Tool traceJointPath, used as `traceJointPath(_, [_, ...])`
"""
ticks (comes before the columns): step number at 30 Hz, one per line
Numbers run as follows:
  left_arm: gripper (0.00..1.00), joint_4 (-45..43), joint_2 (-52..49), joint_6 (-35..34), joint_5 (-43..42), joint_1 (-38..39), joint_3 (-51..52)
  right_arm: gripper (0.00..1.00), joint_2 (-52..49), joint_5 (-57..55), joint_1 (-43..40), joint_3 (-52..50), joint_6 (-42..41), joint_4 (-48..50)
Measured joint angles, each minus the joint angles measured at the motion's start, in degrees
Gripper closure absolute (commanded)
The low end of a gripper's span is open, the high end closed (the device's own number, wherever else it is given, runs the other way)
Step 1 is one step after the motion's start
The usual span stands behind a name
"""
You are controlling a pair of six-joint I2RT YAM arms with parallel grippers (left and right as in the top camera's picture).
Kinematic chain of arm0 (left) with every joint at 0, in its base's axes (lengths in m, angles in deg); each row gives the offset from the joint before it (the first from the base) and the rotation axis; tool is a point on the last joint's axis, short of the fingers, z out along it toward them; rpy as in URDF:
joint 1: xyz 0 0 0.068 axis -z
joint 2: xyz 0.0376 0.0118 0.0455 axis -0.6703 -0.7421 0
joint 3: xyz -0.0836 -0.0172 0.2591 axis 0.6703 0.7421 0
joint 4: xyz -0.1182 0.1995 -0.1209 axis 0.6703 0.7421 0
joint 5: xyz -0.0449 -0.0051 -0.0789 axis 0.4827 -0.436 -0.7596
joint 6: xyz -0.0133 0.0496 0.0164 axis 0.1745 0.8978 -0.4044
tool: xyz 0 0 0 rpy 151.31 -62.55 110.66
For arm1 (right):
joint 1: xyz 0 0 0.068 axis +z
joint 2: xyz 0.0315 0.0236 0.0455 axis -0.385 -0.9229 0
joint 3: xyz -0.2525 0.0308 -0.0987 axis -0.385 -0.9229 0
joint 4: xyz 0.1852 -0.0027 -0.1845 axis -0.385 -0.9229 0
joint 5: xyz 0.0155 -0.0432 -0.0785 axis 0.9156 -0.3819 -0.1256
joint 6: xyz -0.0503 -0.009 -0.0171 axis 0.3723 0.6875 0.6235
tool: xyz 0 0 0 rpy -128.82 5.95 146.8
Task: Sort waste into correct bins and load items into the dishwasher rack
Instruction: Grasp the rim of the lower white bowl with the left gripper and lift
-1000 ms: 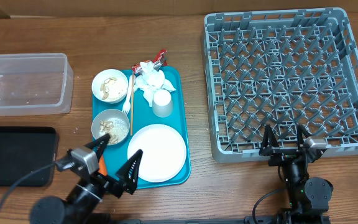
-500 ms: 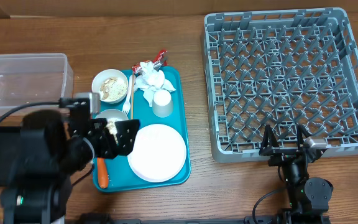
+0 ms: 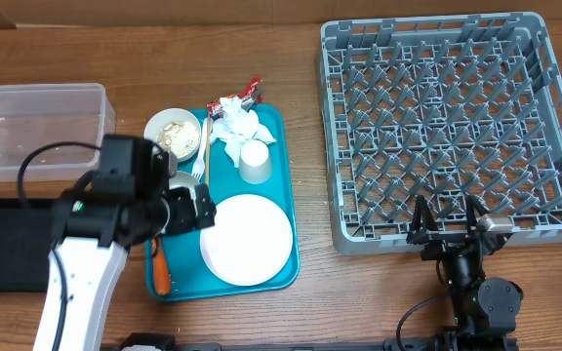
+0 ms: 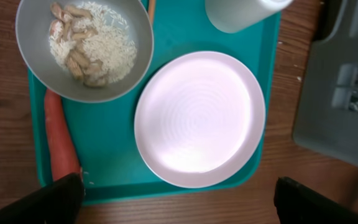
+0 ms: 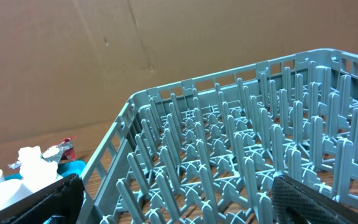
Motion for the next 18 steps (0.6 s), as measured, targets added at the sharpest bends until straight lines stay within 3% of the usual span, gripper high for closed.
traceJointPath(18, [0.0,-10.71,-22.8,-1.11,3.17,2.23,0.0,0.0,0.0,-0.02,0.0,0.0,0.0,-0.02])
